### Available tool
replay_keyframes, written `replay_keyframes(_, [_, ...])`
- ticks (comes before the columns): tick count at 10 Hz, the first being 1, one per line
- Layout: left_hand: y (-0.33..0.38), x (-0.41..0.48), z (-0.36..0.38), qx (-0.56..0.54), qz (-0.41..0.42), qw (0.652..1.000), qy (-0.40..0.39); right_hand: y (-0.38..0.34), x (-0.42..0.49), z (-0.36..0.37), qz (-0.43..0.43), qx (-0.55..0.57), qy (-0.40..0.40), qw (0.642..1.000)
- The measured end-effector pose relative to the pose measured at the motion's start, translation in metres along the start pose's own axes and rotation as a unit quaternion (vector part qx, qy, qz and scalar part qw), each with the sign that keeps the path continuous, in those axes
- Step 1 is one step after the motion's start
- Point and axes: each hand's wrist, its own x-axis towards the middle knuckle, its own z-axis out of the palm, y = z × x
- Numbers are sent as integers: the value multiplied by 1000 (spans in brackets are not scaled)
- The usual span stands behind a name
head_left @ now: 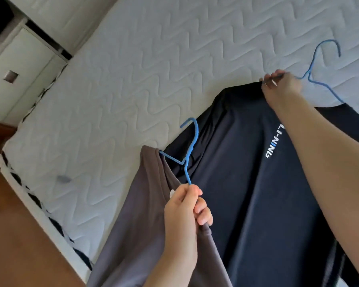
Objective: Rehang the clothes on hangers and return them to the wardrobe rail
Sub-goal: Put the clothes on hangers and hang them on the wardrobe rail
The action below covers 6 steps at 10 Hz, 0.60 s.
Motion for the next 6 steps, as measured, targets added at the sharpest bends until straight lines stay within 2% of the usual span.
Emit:
replay_keyframes(1, [7,-11,-17,-30,-20,999,18,5,-61,0,-27,-1,6,1000])
replay_keyframes(2, [24,-33,-55,-18,13,999,32,15,-125,-26,-25,-62,-43,997])
replay_keyframes(3, [48,-58,-106,-47,10,995,88,24,-204,-46,-5,-164,-99,981])
replay_keyframes(4, [76,-100,-163,-31,45,991,123,29,-306,-53,0,-253,-161,954])
replay_keyframes(6, [121,-203,-281,-6,117,982,150,36,-513,-61,-27,-356,-261,897])
